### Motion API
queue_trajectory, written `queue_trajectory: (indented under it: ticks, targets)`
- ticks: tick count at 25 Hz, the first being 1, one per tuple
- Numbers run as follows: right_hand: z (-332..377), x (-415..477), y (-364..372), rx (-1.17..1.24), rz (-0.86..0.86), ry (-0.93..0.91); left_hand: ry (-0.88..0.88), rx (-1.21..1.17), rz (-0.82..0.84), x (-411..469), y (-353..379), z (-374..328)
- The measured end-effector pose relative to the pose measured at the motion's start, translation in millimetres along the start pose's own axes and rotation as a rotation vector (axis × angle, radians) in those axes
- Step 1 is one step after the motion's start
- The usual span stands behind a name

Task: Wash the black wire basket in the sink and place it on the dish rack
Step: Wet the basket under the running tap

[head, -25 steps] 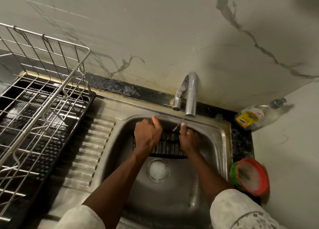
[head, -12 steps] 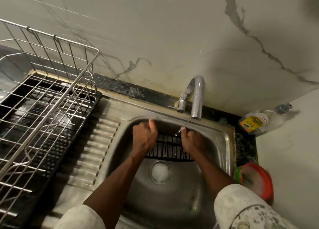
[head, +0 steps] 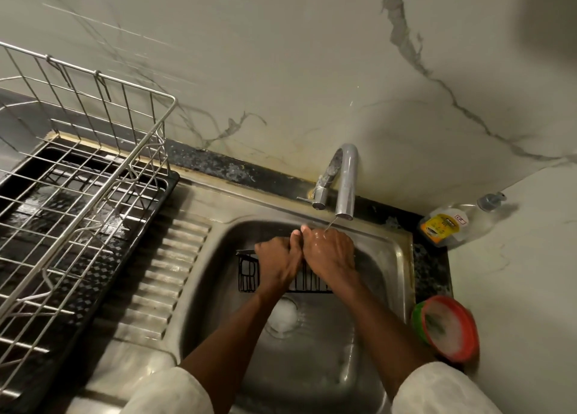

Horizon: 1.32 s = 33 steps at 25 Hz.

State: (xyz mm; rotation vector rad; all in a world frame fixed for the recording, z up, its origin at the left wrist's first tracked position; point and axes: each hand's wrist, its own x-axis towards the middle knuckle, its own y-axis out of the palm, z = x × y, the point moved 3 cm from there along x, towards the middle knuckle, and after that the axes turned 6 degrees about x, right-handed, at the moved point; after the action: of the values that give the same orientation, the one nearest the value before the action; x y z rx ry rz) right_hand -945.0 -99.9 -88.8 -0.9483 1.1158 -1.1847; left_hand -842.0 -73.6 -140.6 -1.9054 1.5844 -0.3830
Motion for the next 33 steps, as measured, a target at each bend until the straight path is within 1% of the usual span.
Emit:
queue_trajectory:
  ticks: [2, 3, 4, 5, 6, 8, 9, 10, 12, 15, 18, 19, 20, 21, 22, 23, 24, 25, 27, 29, 31, 33]
  targets:
    - [-9, -6, -10, 0.092, -0.031, -0.075, -0.194, -0.145, -0.017, 9, -10, 8]
    - [-15, -11, -15, 0.191, -0.038, -0.108, -0.262, -0.212, -0.028, 12, -15, 11]
    - [-18, -15, -18, 0.300, -0.050, -0.139, -0.294, -0.263, -0.039, 14, -20, 13]
    - [-19, -20, -20, 0.365, -0.076, -0.153, -0.283, -0.295, -0.041, 14, -22, 14]
    - [-17, -24, -21, 0.373, -0.102, -0.146, -0.235, -0.323, -0.029, 12, -23, 12]
    - [-2, -26, -21, 0.263, -0.133, -0.061, -0.065, -0.389, 0.037, 7, -25, -1]
    - [8, -25, -22, 0.213, -0.136, -0.011, 0.000, -0.414, 0.081, 7, -25, -8]
    - [15, -24, -23, 0.169, -0.138, 0.018, 0.027, -0.437, 0.123, 7, -26, -15]
    - [24, -19, -30, 0.127, -0.146, 0.015, -0.017, -0.475, 0.155, 10, -31, -24]
    - [24, -10, -27, 0.150, -0.075, 0.005, -0.143, -0.481, 0.089, 9, -30, -22]
    - [9, 4, -28, 0.313, 0.014, 0.092, -0.203, -0.528, -0.006, 1, -22, -22]
    - [5, 6, -31, 0.363, 0.021, 0.126, -0.205, -0.533, -0.005, 0, -18, -24]
    - [4, 3, -34, 0.387, -0.012, 0.120, -0.215, -0.528, -0.001, 0, -16, -27]
    - [5, -4, -34, 0.399, -0.093, 0.049, -0.243, -0.521, -0.006, 2, -17, -29]
    - [9, -16, -30, 0.384, -0.214, -0.071, -0.272, -0.535, -0.022, 6, -21, -30]
    - [13, -28, -20, 0.352, -0.297, -0.183, -0.298, -0.512, -0.029, 10, -25, -27]
    - [16, -38, -10, 0.301, -0.339, -0.263, -0.305, -0.454, -0.024, 12, -29, -24]
    - [19, -40, -4, 0.262, -0.350, -0.299, -0.313, -0.412, -0.012, 11, -34, -20]
    - [22, -31, -6, 0.233, -0.282, -0.286, -0.328, -0.429, -0.046, 7, -40, -12]
    - [21, -15, -15, 0.196, -0.129, -0.198, -0.355, -0.509, -0.050, -2, -37, -6]
    - [20, 3, -19, 0.135, -0.028, -0.128, -0.362, -0.537, -0.055, 0, -33, -5]
    - [19, 16, -23, 0.081, -0.015, -0.046, -0.363, -0.536, -0.042, 5, -35, -12]
